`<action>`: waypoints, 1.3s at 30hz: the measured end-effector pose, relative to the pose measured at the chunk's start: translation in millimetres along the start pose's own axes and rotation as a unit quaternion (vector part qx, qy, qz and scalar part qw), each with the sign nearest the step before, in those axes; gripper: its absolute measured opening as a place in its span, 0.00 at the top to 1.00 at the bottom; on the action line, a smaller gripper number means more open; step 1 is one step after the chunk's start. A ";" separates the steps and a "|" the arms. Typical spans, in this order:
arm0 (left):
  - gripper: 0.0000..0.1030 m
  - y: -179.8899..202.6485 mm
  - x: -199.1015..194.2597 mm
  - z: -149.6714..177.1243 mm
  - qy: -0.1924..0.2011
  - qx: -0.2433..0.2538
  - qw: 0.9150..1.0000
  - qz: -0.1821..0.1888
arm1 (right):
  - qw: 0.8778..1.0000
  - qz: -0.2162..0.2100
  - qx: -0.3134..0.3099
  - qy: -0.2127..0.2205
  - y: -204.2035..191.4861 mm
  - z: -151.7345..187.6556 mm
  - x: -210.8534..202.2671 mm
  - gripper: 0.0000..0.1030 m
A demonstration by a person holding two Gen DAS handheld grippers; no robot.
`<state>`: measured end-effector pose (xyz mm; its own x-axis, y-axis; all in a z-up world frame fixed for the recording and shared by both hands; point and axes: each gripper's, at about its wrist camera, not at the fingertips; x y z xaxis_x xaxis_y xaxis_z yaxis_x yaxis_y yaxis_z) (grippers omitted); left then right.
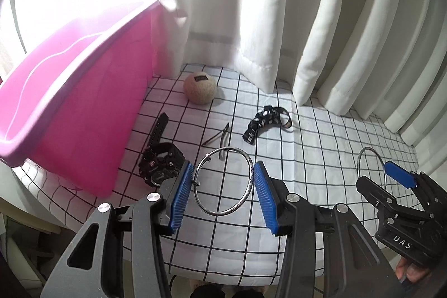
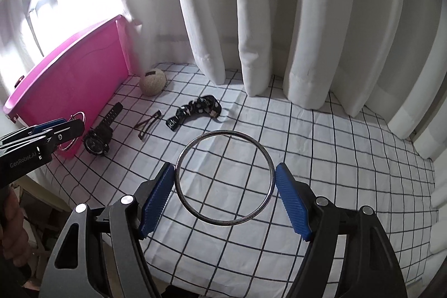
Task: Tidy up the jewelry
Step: 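Carry the bangle and ring in both tools over the pink tub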
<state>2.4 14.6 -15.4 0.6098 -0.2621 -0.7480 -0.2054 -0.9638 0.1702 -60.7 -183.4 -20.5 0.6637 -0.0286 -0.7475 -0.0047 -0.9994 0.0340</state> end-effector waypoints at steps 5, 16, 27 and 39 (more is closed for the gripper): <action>0.58 -13.8 -42.5 -25.8 0.052 -0.020 0.998 -0.007 | 0.999 -0.025 -0.024 0.039 -18.9 -37.9 -16.4 0.31; 0.58 -87.8 -98.1 -75.4 0.120 -0.082 0.986 -0.076 | 0.982 -0.114 -0.096 0.115 -101.7 -132.9 -25.1 0.31; 0.57 -182.3 -107.8 -102.4 0.130 -0.141 0.970 -0.151 | 0.959 -0.190 -0.164 0.131 -201.9 -208.5 -3.6 0.31; 0.57 -238.5 -58.1 -109.0 0.082 -0.180 0.965 -0.174 | 0.954 -0.211 -0.203 0.068 -262.7 -237.0 60.7 0.31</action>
Point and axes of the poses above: each gripper's, at about its wrist camera, not at the fingertips, and x roughly the way its jaws point, y to its right, z to its underside, and after that the axes turned 5 degrees about -x, right-handed
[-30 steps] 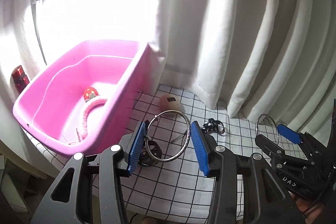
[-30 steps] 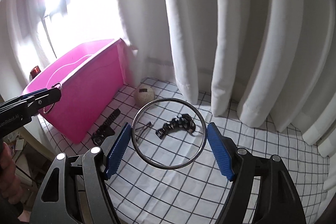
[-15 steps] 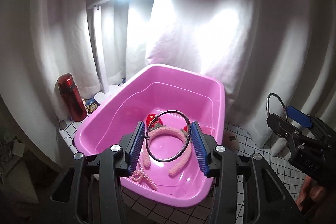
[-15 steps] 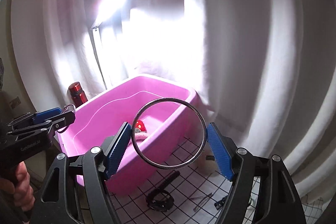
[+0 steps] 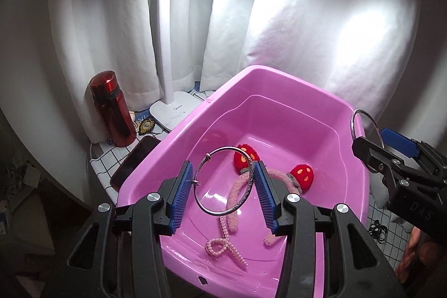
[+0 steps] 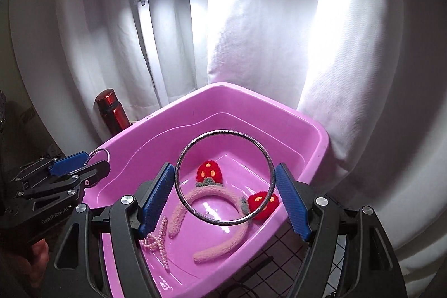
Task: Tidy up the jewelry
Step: 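Carry the bangle and ring in both tools over the pink tub, then open both tools to drop the bangle and ring into the tub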
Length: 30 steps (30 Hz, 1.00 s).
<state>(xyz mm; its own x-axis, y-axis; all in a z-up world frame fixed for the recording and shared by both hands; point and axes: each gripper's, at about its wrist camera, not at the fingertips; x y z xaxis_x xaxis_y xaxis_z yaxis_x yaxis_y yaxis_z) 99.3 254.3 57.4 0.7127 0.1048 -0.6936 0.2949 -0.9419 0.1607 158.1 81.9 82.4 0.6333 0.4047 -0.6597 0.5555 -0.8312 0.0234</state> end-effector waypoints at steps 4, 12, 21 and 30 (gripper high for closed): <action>0.57 1.0 14.4 -1.8 -0.014 0.000 1.000 -0.003 | 1.000 -0.004 -0.002 -0.028 -2.1 -4.5 25.9 0.31; 0.57 -0.7 37.7 -1.5 -0.049 -0.002 0.999 -0.012 | 0.997 0.000 0.005 -0.073 3.5 -1.5 58.4 0.31; 0.54 -1.8 47.5 1.0 -0.067 -0.004 0.998 -0.019 | 0.995 0.011 0.015 -0.100 12.6 -1.5 73.0 0.30; 0.25 -7.9 43.9 -0.7 -0.060 -0.013 0.998 -0.034 | 0.996 0.027 0.019 -0.089 15.6 -4.9 68.0 0.29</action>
Point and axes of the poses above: each gripper's, at about its wrist camera, not at the fingertips, and x roughly the way its jaws point, y to its right, z to its underside, and after that the axes turned 5 degrees about -x, right-handed
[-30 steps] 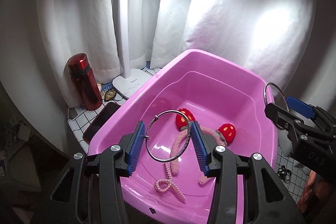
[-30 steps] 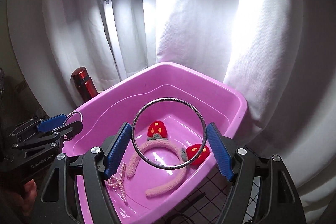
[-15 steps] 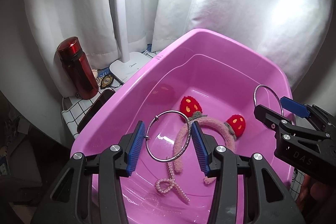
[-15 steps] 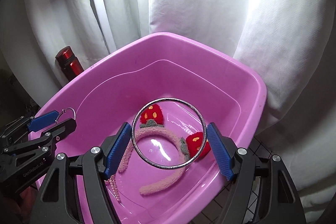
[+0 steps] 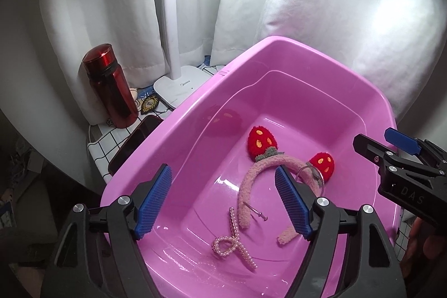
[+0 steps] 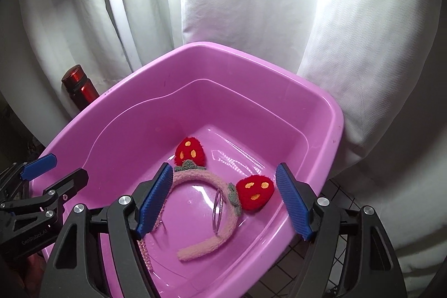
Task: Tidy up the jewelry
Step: 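Open both tools to drop the bangle and ring into the tub, then move both tools back over the table toward the black watch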
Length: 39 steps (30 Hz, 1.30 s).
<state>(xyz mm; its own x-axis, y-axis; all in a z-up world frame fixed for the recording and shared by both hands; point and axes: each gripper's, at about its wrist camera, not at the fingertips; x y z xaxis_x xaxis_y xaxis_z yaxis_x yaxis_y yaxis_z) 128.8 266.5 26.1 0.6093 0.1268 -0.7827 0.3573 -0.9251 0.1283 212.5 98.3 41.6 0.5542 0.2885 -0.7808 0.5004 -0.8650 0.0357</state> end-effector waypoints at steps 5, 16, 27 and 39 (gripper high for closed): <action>0.21 -1.3 -4.3 0.9 0.001 -0.005 1.000 -0.007 | 1.000 0.003 0.007 0.007 2.5 2.8 -6.5 0.29; 0.18 -1.3 -23.7 5.9 0.003 -0.018 1.000 -0.021 | 0.999 0.000 0.035 0.039 9.6 20.8 -39.0 0.29; 0.18 13.0 -51.7 20.9 0.014 -0.003 1.000 -0.020 | 0.996 0.001 0.059 0.061 12.5 47.8 -79.4 0.29; 0.18 28.9 -80.7 44.1 0.022 0.015 0.999 -0.017 | 0.994 0.012 0.077 0.079 17.9 82.0 -121.3 0.29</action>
Point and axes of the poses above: each gripper's, at about its wrist camera, not at the fingertips, and x roughly the way its jaws point, y to its right, z to its underside, and after that the axes turned 5 degrees about -x, right-handed
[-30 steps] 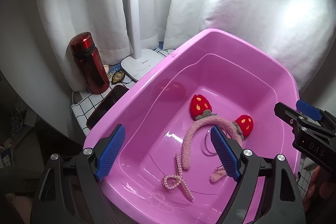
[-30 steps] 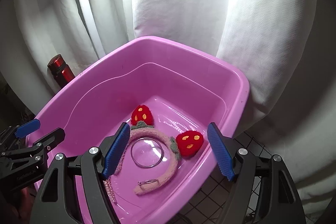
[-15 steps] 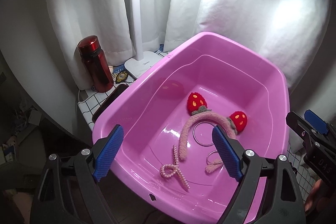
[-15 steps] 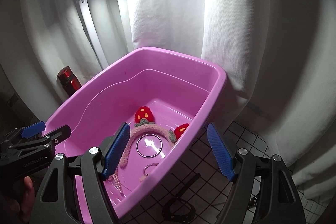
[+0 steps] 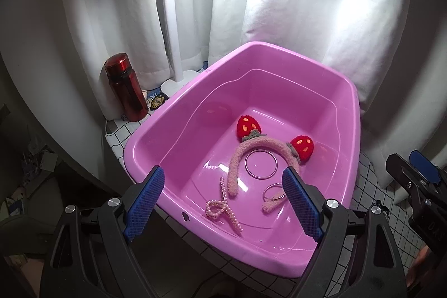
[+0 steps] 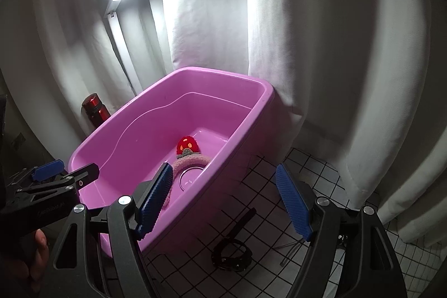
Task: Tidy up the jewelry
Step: 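Move both tools back over the table toward the black watch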
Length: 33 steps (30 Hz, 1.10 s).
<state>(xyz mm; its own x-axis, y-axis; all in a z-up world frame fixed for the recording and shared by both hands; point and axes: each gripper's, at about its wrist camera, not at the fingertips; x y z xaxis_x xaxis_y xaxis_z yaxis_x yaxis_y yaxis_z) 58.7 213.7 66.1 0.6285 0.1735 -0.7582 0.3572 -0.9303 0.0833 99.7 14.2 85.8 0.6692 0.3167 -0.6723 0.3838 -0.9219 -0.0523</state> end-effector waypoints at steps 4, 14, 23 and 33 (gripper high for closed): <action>0.18 7.9 -10.4 9.1 0.002 0.005 1.000 0.004 | 1.000 0.005 0.010 0.005 8.3 11.4 -15.4 0.29; 0.12 36.1 -27.2 43.0 0.003 0.025 1.000 0.017 | 0.998 0.036 0.050 0.007 53.2 62.1 -56.6 0.29; 0.11 66.5 -38.6 89.4 -0.011 0.040 0.998 0.042 | 0.992 0.073 0.100 -0.013 106.6 129.1 -87.4 0.29; 0.10 97.6 -53.8 133.4 -0.023 0.049 0.996 0.065 | 0.988 0.081 0.122 -0.039 142.6 181.6 -101.9 0.29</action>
<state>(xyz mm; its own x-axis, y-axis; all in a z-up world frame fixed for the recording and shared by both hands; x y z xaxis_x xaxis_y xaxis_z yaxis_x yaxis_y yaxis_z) -32.4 70.5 28.8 0.6319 0.0364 -0.7742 0.2043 -0.9714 0.1211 -29.3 -190.1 12.7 0.6551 0.1512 -0.7403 0.1038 -0.9885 -0.1101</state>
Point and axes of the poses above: each gripper's, at about its wrist camera, not at the fingertips, and x roughly the way its jaws point, y to its right, z to its underside, and after that the axes turned 5 degrees about -x, right-handed
